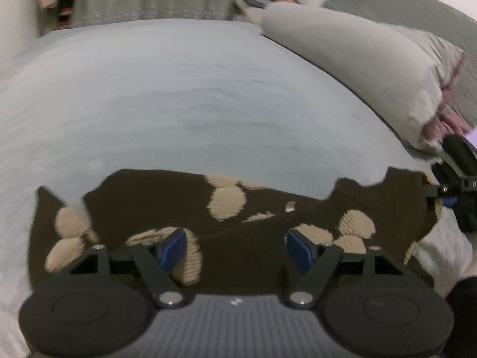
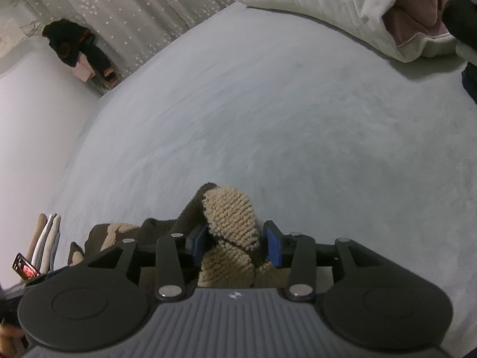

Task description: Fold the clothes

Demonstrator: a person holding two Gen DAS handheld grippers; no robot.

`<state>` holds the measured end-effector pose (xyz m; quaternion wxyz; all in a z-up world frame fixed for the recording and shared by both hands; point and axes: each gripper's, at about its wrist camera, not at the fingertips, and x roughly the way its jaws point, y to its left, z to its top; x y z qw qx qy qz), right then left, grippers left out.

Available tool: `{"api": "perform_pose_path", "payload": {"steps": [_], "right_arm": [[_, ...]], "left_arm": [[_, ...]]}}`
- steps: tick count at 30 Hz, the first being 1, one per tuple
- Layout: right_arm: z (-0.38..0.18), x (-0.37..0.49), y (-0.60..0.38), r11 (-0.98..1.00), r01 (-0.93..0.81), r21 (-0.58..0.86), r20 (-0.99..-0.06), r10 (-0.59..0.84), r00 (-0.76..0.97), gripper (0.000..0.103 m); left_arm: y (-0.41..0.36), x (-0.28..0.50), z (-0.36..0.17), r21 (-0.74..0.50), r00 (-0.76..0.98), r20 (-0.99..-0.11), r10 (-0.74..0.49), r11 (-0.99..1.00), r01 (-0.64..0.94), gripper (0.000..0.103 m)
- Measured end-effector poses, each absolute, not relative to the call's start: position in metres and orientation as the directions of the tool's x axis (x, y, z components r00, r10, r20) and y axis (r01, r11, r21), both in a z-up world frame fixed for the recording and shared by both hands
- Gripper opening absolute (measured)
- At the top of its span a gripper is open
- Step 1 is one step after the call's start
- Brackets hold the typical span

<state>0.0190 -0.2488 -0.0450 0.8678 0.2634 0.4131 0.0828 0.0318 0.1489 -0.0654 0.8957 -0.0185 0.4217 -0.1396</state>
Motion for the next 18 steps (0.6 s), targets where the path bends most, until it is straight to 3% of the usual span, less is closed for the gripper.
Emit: {"api": "perform_pose_path", "payload": {"steps": [13,16,18], "right_arm": [[-0.048,-0.006,-0.258,0.838,0.046,0.543,-0.653,0.387,0.65,0.052],[-0.05,-0.007,-0.259,0.837,0.028,0.546,-0.647,0.4,0.65,0.054],[-0.051,-0.007,-0.261,0.838,0.013,0.545,-0.641,0.407,0.651,0.055]], "left_arm": [[0.131,0.052,-0.086,-0.107,0.513,-0.808,-0.29,0.928,0.356,0.073],[0.13,0.048,-0.086,-0.087,0.51,-0.813,-0.28,0.925,0.369,0.06],[0.131,0.044,-0.087,-0.082,0.511,-0.815,-0.272,0.928,0.363,0.039]]}}
